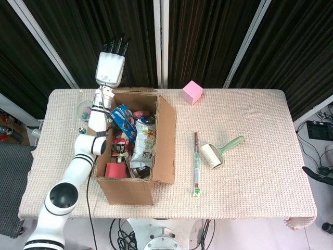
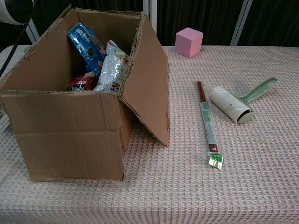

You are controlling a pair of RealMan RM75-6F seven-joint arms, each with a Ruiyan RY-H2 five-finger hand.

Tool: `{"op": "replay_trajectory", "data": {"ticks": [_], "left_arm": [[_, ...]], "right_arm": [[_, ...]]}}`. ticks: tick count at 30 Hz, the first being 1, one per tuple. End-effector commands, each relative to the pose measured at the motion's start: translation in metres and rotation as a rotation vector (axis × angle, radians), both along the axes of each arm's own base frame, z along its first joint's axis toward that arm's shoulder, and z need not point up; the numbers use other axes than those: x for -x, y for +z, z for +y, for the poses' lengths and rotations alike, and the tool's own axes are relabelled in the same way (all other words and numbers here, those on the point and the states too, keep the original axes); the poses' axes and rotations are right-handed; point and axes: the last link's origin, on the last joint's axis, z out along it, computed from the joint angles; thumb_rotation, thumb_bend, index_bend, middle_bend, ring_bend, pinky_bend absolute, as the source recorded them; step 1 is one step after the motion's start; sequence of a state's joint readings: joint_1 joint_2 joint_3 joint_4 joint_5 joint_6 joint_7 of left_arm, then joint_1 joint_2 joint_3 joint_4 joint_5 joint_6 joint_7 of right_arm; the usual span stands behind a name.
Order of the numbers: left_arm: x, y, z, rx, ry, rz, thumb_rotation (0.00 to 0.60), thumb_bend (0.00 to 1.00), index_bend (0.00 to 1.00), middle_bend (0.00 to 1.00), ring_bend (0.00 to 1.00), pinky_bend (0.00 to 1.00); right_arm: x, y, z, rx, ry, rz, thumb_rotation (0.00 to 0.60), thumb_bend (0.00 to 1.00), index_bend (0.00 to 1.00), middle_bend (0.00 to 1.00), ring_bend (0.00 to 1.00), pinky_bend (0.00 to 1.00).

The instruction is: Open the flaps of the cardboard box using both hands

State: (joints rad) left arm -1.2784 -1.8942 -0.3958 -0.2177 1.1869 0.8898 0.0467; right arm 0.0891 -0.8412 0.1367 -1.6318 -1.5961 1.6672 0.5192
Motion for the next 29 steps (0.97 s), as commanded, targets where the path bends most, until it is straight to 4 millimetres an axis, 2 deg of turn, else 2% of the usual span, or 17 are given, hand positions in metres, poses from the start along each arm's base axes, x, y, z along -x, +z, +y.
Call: {"op": "replay_trajectory", "data": {"ticks": [1,4,5,8,11,14,19,23,29], "left_arm": [[0.036,0.009,-0.020,0.082,-0.085,-0.036,0.600,0.07,0.00,0.02,0.06,0.19],[0.078,0.025,-0.069,0.194,-0.129,-0.042,0.600,0.07,0.01,0.05,0.06,0.19],[0.093,0.036,-0.096,0.245,-0.118,-0.038,0.600,0.06,0.02,0.05,0.06,0.19],[0.125,0.068,-0.165,0.332,-0.030,-0.016,0.600,0.06,0.05,0.05,0.06,0.19],[0.156,0.091,-0.221,0.368,0.082,-0.026,0.600,0.06,0.05,0.05,0.06,0.19],[0.185,0.107,-0.267,0.358,0.167,-0.052,0.600,0.06,0.05,0.05,0.06,0.19],[0.227,0.118,-0.324,0.320,0.272,-0.091,0.600,0.06,0.05,0.05,0.06,0.19],[0.249,0.120,-0.355,0.295,0.325,-0.093,0.599,0.06,0.05,0.05,0.06,0.18],[0.263,0.119,-0.376,0.254,0.313,-0.112,0.590,0.06,0.05,0.05,0.06,0.18]], "right_arm": [[0.010,-0.003,0.003,0.016,-0.037,0.069,0.600,0.00,0.00,0.00,0.00,0.00],[0.025,-0.008,0.009,0.036,-0.092,0.167,0.600,0.00,0.00,0.00,0.00,0.00],[0.031,-0.010,0.012,0.042,-0.117,0.205,0.600,0.00,0.00,0.00,0.00,0.00],[0.045,-0.018,0.021,0.037,-0.181,0.270,0.600,0.00,0.00,0.00,0.00,0.00],[0.057,-0.026,0.029,0.029,-0.230,0.299,0.600,0.00,0.00,0.00,0.00,0.00],[0.070,-0.035,0.036,0.031,-0.272,0.331,0.600,0.00,0.00,0.00,0.00,0.00],[0.092,-0.051,0.050,0.009,-0.327,0.375,0.600,0.01,0.00,0.00,0.00,0.00],[0.106,-0.064,0.058,-0.002,-0.350,0.397,0.600,0.03,0.00,0.00,0.00,0.00],[0.113,-0.075,0.059,0.011,-0.346,0.384,0.600,0.03,0.00,0.00,0.00,0.00]]}}
